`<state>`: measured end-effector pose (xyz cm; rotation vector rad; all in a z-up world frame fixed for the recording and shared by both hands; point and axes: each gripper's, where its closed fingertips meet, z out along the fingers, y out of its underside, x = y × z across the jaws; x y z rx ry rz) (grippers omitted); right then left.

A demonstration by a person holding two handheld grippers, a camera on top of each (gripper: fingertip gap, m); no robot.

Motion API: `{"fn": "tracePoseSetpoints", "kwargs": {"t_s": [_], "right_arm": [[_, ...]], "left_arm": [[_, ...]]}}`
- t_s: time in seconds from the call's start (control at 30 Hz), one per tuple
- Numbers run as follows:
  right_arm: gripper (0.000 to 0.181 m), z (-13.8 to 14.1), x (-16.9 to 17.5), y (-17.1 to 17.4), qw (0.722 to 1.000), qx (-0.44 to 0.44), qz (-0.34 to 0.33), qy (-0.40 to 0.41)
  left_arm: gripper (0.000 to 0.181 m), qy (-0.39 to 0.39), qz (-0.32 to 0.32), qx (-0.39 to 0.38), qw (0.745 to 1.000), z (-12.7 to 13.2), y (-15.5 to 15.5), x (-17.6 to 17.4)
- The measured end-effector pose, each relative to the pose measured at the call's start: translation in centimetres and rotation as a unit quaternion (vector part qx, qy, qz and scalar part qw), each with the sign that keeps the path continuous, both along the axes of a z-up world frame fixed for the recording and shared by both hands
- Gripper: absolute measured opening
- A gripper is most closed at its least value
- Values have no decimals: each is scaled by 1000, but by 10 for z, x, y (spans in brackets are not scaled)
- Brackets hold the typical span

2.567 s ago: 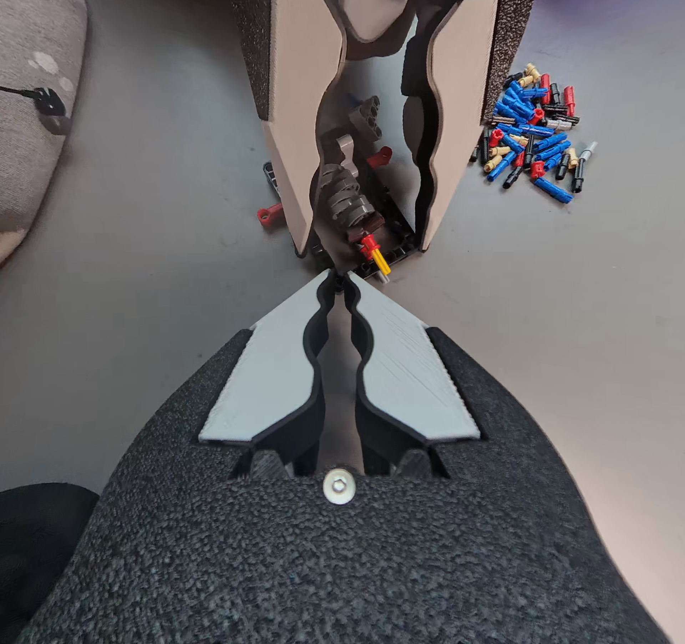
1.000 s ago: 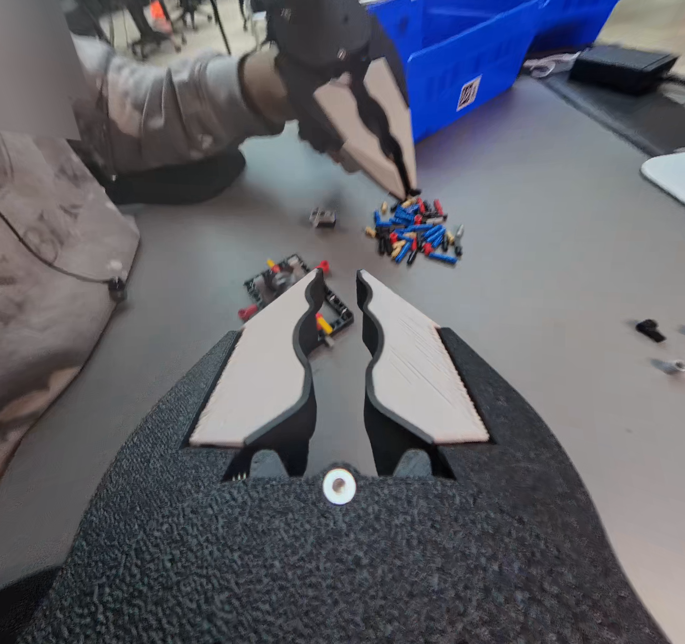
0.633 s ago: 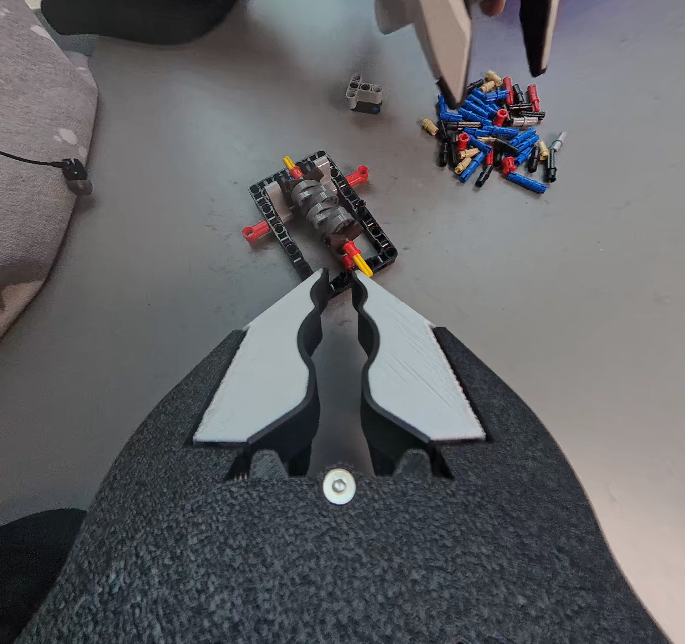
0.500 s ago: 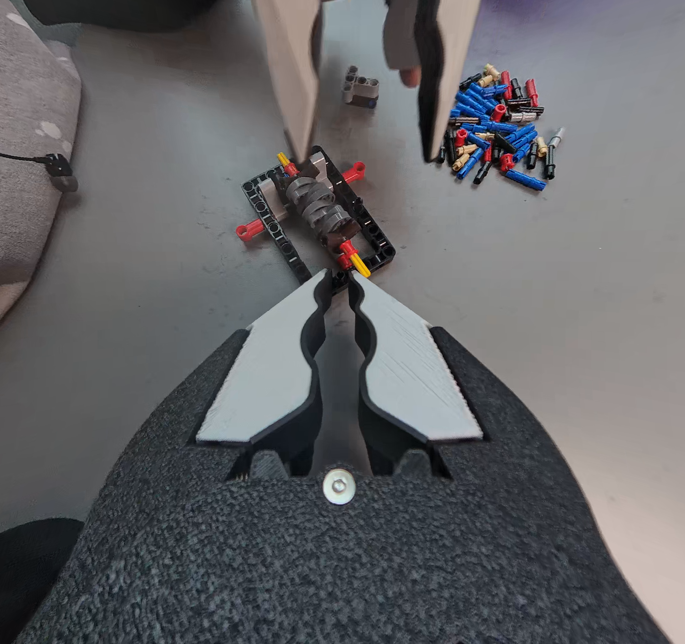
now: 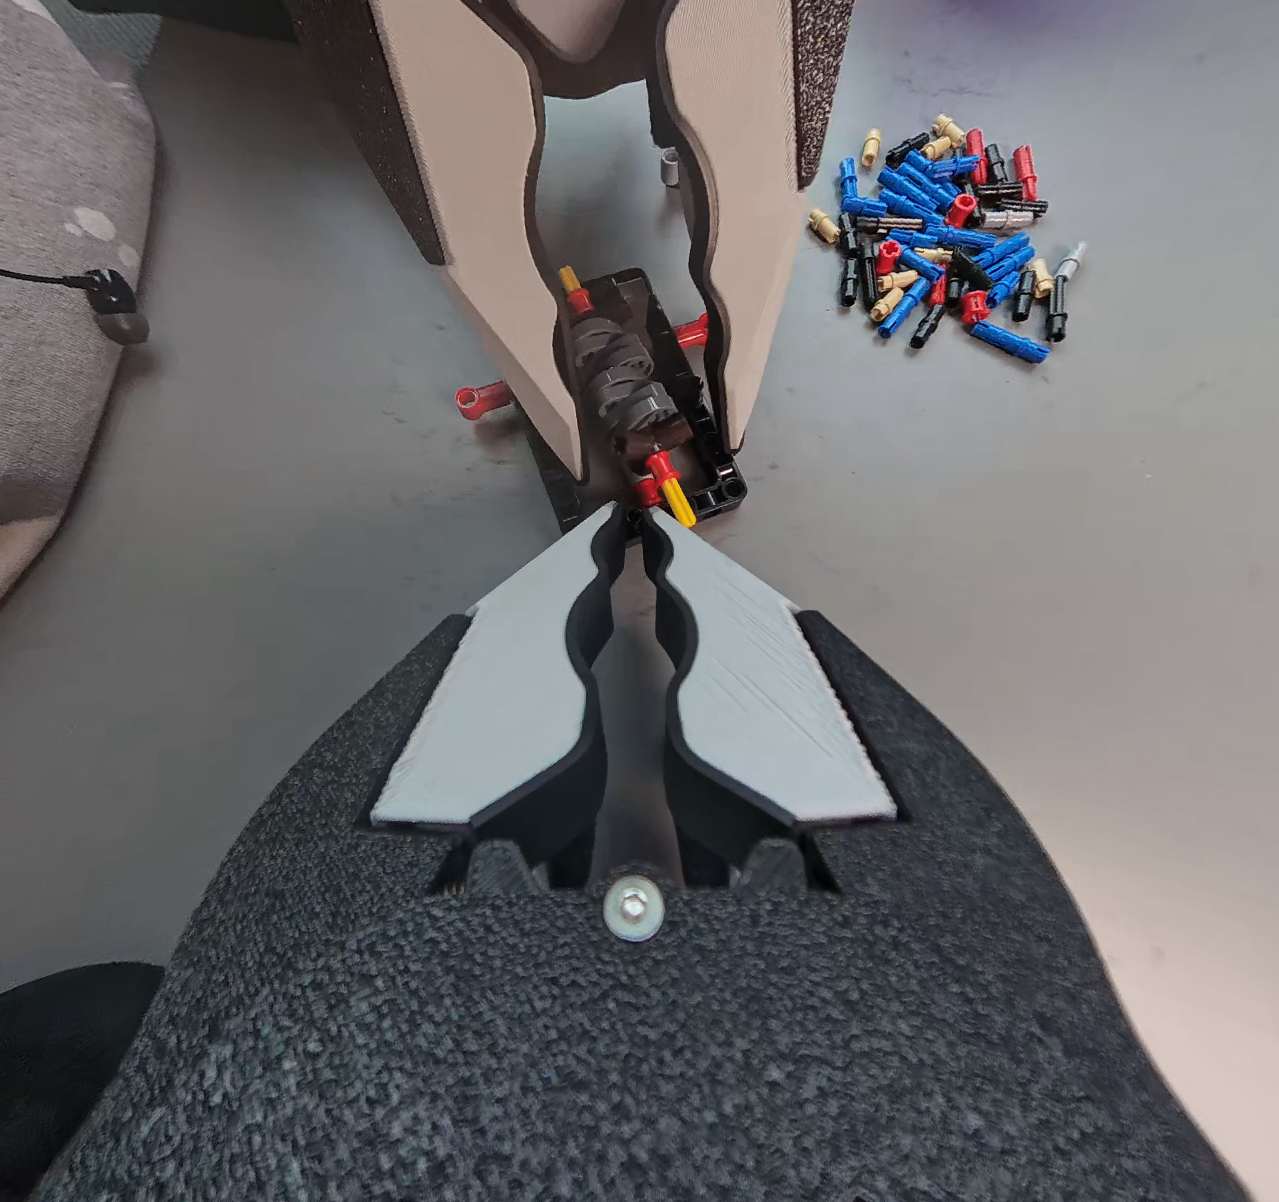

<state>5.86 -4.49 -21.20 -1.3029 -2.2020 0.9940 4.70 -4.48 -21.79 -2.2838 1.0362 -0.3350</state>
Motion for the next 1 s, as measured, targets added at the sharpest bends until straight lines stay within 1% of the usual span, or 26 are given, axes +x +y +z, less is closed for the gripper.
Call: {"fn": "tracePoseSetpoints", "kwargs": {"t_s": [0.03, 0.07, 0.13, 0.17, 0.2, 0.23, 0.33, 0.37, 0.4, 0.5, 0.6, 0.63, 0.67, 0.7, 0.73, 0.77, 0.8, 0.83, 0.9, 0.93, 0.97, 1.0], "right_arm": [[4, 1, 1, -2, 1000, -10, 5, -3], [4, 1, 2, -3, 1000, -14, 6, -1], [4, 0, 2, -4, 1000, -14, 5, -2], [4, -1, 2, -3, 1000, -5, 4, -2], [4, -1, 2, -3, 1000, -2, 4, -3], [4, -1, 2, -3, 1000, -3, 3, -4], [3, -1, 1, -2, 1000, -1, 3, -4], [3, -2, 1, -2, 1000, 3, 2, -4], [3, -2, 0, -2, 1000, 9, 2, -4], [3, -2, 0, -2, 1000, 17, 8, 4], [2, 0, -1, -2, 1000, 0, 13, 17], [3, 5, -1, -4, 999, -19, 15, 30], [2, 50, -5, -21, 985, -123, 38, 114], [2, 87, -5, -22, 972, -164, 41, 164], [3, 82, -6, -7, 985, -71, 26, 155], [3, 83, -6, -1, 986, -62, 16, 153], [3, 85, -7, 3, 984, -90, -2, 156], [3, 80, -7, 7, 982, -100, -16, 158], [3, 83, -6, 5, 973, -151, -21, 176], [3, 88, -7, 6, 967, -171, -22, 188], [3, 92, -8, 8, 963, -182, -25, 198], [3, 98, -9, 10, 956, -200, -28, 213]], "left_arm": [[42, -8, 5, -6, 1000, 0, 1, 0], [55, -18, 13, -15, 1000, 0, 2, -2], [59, -44, 15, -32, 998, 2, 0, -3], [66, -65, 9, -46, 997, 6, -2, 1], [69, -85, 4, -62, 994, 8, -6, 5], [72, -88, 4, -71, 994, 8, -7, 6], [68, -52, -3, -70, 996, -3, -9, 5], [61, -46, -5, -63, 997, -4, -8, 6], [60, -36, -4, -59, 998, -4, -8, 6], [59, -22, -3, -61, 998, -6, -8, 6], [59, -19, -6, -64, 998, -6, -9, 6], [59, -23, -5, -65, 998, -6, -9, 5], [58, -25, -5, -65, 998, -6, -8, 5], [58, -27, -6, -62, 998, -6, -8, 5], [58, -26, -7, -61, 998, -6, -8, 5], [58, -28, -9, -61, 998, -6, -8, 5], [58, -31, -11, -61, 998, -6, -8, 5], [58, -35, -13, -59, 998, -5, -7, 5], [58, -50, -14, -58, 997, -4, -7, 6], [59, -72, -11, -59, 996, 0, -6, 7], [63, -114, -11, -60, 992, 11, -5, 10], [63, -165, -14, -56, 985, 27, -4, 13]]}}
